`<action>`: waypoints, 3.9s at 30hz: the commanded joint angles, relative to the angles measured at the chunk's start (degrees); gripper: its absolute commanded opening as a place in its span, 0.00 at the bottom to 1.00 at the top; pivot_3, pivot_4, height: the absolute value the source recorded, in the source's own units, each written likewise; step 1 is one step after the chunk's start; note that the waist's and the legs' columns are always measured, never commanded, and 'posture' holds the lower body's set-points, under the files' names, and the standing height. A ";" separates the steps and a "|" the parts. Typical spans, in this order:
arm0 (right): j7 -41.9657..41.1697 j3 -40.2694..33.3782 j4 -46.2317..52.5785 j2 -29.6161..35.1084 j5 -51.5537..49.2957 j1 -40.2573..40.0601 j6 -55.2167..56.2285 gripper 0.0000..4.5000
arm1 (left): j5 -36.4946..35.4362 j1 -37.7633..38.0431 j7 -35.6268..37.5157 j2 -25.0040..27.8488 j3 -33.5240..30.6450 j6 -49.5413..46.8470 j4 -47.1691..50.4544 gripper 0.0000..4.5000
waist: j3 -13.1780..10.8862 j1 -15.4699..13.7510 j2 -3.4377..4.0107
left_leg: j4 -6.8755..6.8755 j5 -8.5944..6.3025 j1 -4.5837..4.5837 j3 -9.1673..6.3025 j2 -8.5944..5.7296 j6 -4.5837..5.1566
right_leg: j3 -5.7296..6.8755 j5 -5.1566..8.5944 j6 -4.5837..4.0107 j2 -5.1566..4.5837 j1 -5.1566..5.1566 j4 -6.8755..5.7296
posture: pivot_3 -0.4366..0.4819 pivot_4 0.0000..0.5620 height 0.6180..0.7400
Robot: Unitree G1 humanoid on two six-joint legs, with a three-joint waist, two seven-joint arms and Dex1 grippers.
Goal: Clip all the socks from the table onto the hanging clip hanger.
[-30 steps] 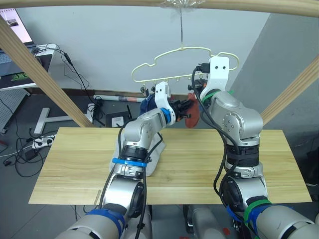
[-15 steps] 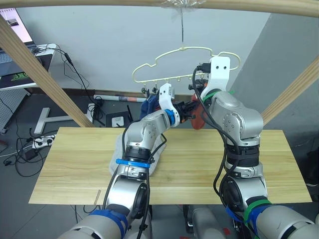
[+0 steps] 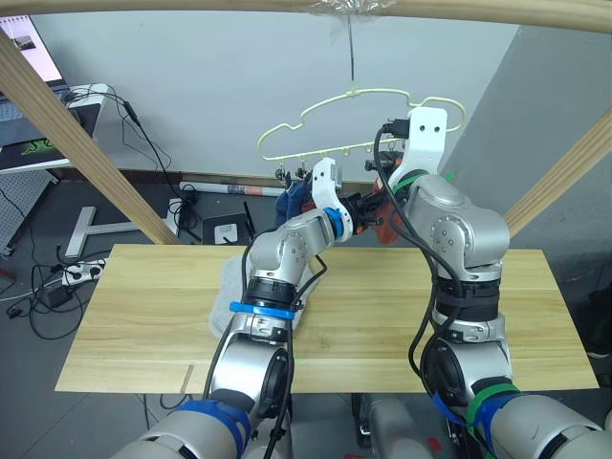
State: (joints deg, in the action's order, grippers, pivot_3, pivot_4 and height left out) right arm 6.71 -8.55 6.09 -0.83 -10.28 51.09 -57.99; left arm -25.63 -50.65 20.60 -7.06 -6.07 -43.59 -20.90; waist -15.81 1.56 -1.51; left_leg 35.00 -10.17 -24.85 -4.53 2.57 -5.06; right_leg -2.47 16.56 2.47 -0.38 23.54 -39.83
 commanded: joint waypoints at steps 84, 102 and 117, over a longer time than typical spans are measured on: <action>-2.28 1.54 8.86 2.94 3.91 -8.07 1.97 0.46 | -2.31 3.01 31.95 41.23 6.81 6.45 27.00 1.00 | 0.00 0.00 0.01 | -0.10 0.00 -0.01 0.00 0.04 0.00 | 0.00 0.00 -0.01 0.01 0.06 0.01 | 0.58 0.36 1.00; -3.36 1.31 7.80 1.55 2.89 -6.38 1.26 0.46 | -2.44 3.48 30.76 40.84 6.81 6.47 27.13 1.00 | 0.00 -0.08 0.01 | -0.08 0.00 -0.01 0.00 0.04 0.00 | 0.00 0.00 -0.01 0.01 0.08 -0.05 | 0.60 0.37 1.00; -3.49 1.72 4.68 1.83 2.77 -4.45 2.78 0.46 | -2.12 3.76 29.52 40.46 6.98 6.95 27.11 1.00 | 0.00 -0.16 0.01 | -0.08 0.00 -0.01 0.00 0.04 0.00 | 0.00 0.00 -0.01 0.01 0.08 -0.07 | 0.61 0.36 1.00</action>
State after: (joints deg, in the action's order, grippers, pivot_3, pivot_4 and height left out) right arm 3.62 -7.09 9.71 0.87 -7.11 44.87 -57.19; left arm -27.84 -46.75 50.48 33.48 1.84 -37.60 4.25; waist -15.81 1.40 -1.50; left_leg 34.93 -10.17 -24.85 -4.53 2.61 -5.07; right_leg -2.47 16.56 2.45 -0.37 23.62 -39.91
